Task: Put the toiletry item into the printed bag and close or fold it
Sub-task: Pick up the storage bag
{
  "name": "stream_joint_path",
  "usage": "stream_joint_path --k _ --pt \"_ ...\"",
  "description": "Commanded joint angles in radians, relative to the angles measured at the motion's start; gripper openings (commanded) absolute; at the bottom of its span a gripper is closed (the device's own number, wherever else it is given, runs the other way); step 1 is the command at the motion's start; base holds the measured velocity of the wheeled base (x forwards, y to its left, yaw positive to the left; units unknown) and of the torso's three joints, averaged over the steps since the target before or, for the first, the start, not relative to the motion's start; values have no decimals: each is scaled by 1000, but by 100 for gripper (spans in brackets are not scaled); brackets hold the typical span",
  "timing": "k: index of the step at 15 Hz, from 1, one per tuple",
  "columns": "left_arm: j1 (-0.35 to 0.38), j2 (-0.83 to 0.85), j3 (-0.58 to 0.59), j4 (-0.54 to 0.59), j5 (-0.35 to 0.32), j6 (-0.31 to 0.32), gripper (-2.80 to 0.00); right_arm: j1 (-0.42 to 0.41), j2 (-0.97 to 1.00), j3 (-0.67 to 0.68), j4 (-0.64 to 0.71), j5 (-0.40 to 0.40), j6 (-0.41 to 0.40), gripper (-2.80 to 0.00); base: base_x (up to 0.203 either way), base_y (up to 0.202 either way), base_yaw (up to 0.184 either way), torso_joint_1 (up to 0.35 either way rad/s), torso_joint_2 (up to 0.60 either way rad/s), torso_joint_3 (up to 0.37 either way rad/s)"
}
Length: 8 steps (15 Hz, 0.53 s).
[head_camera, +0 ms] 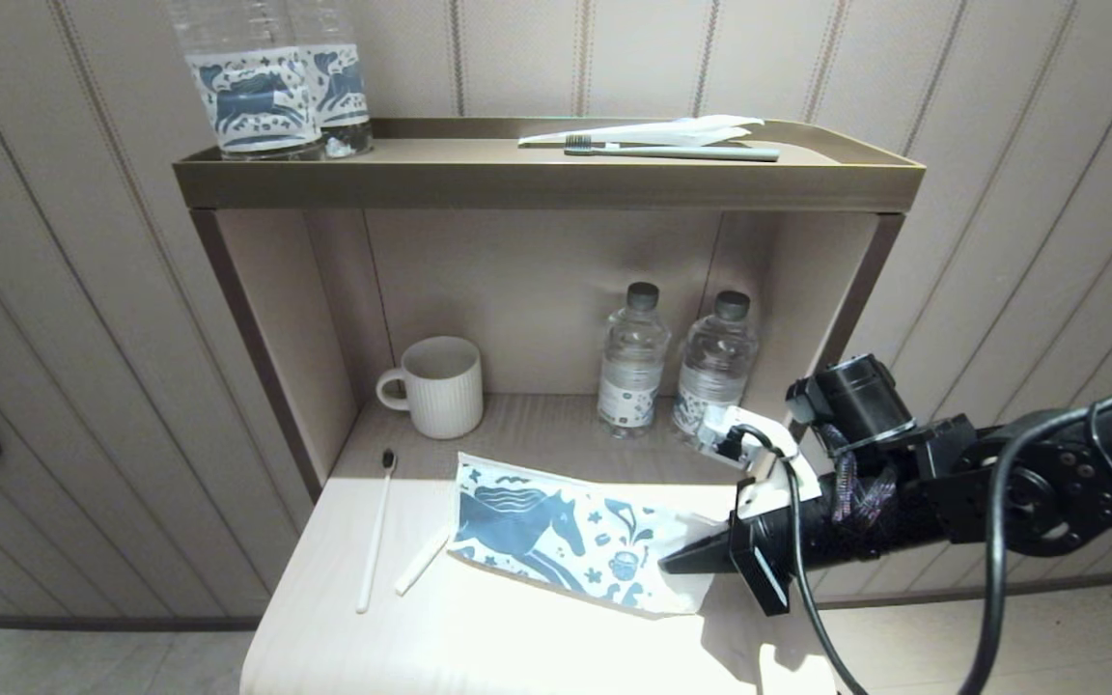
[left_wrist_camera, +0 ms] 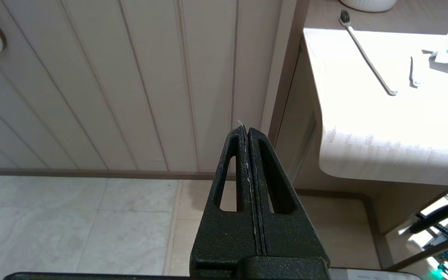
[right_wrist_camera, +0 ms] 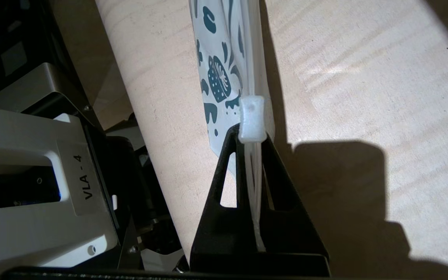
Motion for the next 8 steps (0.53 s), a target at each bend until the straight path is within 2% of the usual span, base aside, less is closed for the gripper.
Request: stream_joint_path --k 1,8 --pt "0 0 0 1 1 -1 -280 0 -9 9 -3 9 -3 -280 0 0 0 0 0 0" --pt "0 0 0 1 1 -1 -280 1 -187 86 -41 14 0 -280 0 0 0 0 0 0"
